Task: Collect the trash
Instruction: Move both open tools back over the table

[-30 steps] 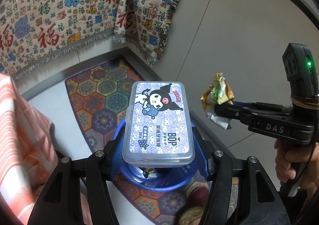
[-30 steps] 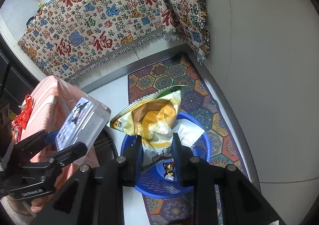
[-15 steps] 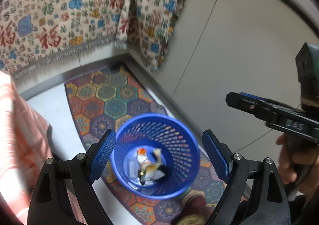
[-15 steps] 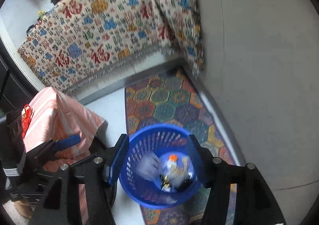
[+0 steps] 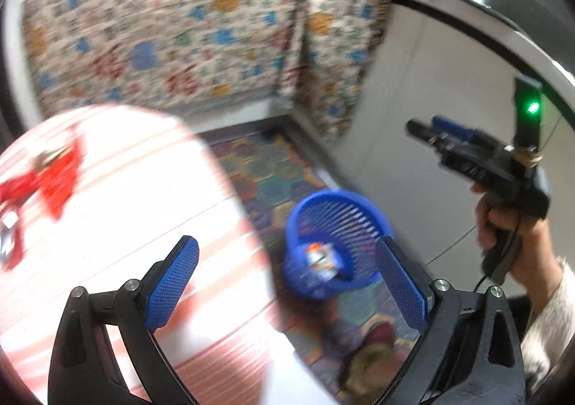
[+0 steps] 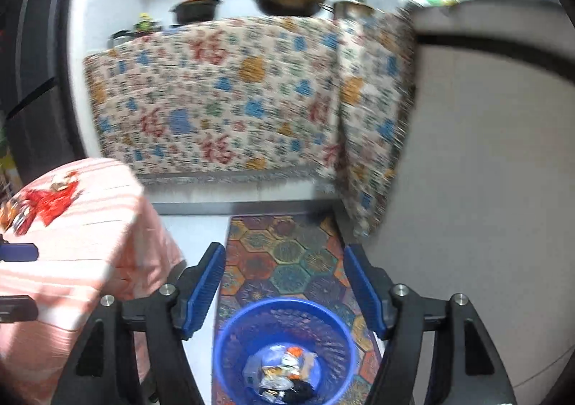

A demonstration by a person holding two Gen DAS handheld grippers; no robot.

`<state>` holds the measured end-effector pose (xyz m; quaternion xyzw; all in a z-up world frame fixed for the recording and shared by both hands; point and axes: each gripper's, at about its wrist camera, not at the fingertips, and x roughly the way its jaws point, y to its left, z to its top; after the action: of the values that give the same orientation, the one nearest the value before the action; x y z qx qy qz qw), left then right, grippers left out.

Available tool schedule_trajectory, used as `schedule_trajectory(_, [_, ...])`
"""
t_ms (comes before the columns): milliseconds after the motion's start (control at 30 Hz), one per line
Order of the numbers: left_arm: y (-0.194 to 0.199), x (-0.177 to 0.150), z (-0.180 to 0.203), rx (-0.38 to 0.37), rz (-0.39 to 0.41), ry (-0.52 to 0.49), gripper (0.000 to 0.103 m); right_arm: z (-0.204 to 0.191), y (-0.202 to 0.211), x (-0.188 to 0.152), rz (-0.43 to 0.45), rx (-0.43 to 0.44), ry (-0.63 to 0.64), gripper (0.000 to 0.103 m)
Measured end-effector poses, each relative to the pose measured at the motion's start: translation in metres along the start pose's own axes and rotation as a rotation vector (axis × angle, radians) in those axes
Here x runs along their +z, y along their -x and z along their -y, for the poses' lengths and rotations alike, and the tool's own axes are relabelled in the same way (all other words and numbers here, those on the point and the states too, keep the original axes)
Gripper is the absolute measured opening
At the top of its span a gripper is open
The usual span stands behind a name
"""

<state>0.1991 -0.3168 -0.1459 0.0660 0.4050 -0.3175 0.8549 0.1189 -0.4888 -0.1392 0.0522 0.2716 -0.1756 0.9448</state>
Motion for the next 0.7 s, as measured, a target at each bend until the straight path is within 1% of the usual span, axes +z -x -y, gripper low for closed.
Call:
schedule_trajectory(33, [0.005, -0.007, -0.011, 0.027, -0.008, 0.004, 0.099, -0.015, 0.004, 0.000, 0.006, 0.022, 0.009, 0.070])
schedule_trajectory(100, [0.018, -0.022, -0.040, 0.104, -0.014, 0.012, 0.099, -0.043, 0.008, 0.000, 0.006, 0.071, 0.009, 0.070])
schedule_trajectory(167, [0.030, -0.036, -0.069, 0.166, -0.013, 0.029, 0.099, -0.081, 0.010, -0.001, -0.008, 0.127, 0.024, 0.070])
schedule_trajectory(300, [0.045, -0.060, -0.122, 0.247, -0.016, 0.074, 0.099, -0.157, 0.013, -0.008, -0.052, 0.214, 0.102, 0.070])
schedule_trajectory(433, [0.049, -0.079, -0.162, 0.312, -0.038, 0.091, 0.099, -0.226, 0.003, -0.020, -0.140, 0.303, 0.096, 0.070])
schedule_trajectory(567, [0.054, -0.095, -0.203, 0.350, -0.052, 0.139, 0.098, -0.295, -0.016, -0.032, -0.248, 0.338, 0.137, 0.070])
schedule_trajectory(633, [0.055, -0.099, -0.217, 0.356, -0.056, 0.167, 0.099, -0.320, -0.025, -0.036, -0.291, 0.352, 0.161, 0.070])
schedule_trajectory(700, [0.058, -0.107, -0.230, 0.351, -0.062, 0.193, 0.098, -0.344, -0.035, -0.038, -0.314, 0.344, 0.190, 0.070])
